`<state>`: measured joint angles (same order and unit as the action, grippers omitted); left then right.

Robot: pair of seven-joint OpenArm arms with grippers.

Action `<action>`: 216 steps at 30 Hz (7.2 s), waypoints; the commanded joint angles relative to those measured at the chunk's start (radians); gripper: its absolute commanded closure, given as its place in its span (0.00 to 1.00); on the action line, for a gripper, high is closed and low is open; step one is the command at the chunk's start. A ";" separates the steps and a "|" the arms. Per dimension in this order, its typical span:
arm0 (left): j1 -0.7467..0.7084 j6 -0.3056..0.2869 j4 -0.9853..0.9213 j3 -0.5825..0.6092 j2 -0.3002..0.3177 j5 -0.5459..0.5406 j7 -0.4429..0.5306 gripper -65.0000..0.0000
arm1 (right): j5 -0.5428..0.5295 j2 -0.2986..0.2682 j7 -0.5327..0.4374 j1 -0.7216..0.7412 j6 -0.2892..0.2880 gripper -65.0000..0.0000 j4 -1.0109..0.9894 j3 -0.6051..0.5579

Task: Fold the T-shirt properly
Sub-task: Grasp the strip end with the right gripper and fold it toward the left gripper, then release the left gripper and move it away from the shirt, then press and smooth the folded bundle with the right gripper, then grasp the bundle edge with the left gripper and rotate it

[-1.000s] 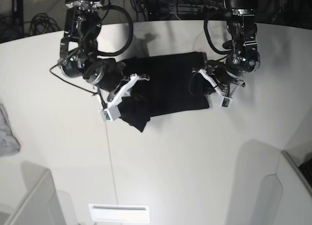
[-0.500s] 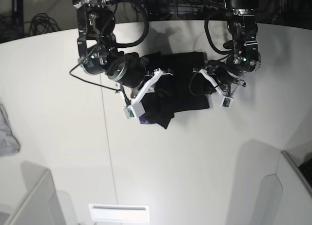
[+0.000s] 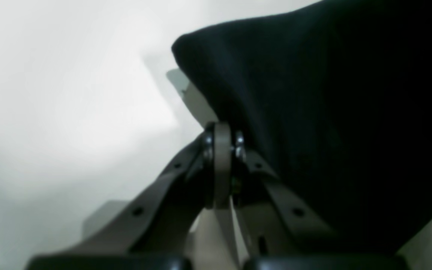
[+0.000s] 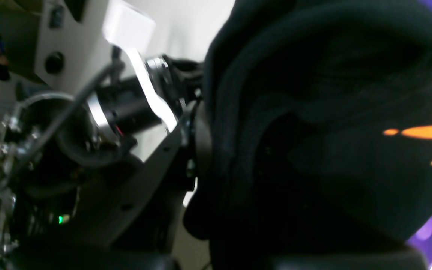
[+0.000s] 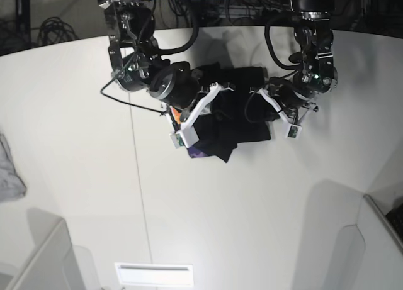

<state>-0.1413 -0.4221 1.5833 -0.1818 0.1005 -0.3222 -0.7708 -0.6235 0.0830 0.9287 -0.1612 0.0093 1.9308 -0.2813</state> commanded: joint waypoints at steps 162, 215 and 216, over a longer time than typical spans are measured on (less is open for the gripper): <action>-0.304 -0.145 0.173 -0.399 0.058 -0.024 0.018 1.00 | -0.009 -0.105 -0.237 0.329 0.298 1.00 -0.399 -0.416; -0.017 -0.137 -0.036 -0.261 0.000 -0.533 -0.189 0.05 | -0.011 -0.424 -0.356 -0.036 0.298 1.00 0.043 -0.172; -0.011 -0.125 -0.053 -0.250 0.000 -0.533 -0.189 0.05 | -0.011 -0.424 -0.356 -0.036 0.298 1.00 0.043 -0.172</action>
<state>-0.1596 -0.5488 1.5146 -0.4274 0.0891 -0.8417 -0.9676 -0.6315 -0.3355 0.5938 -0.2062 0.3149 1.9587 -0.4580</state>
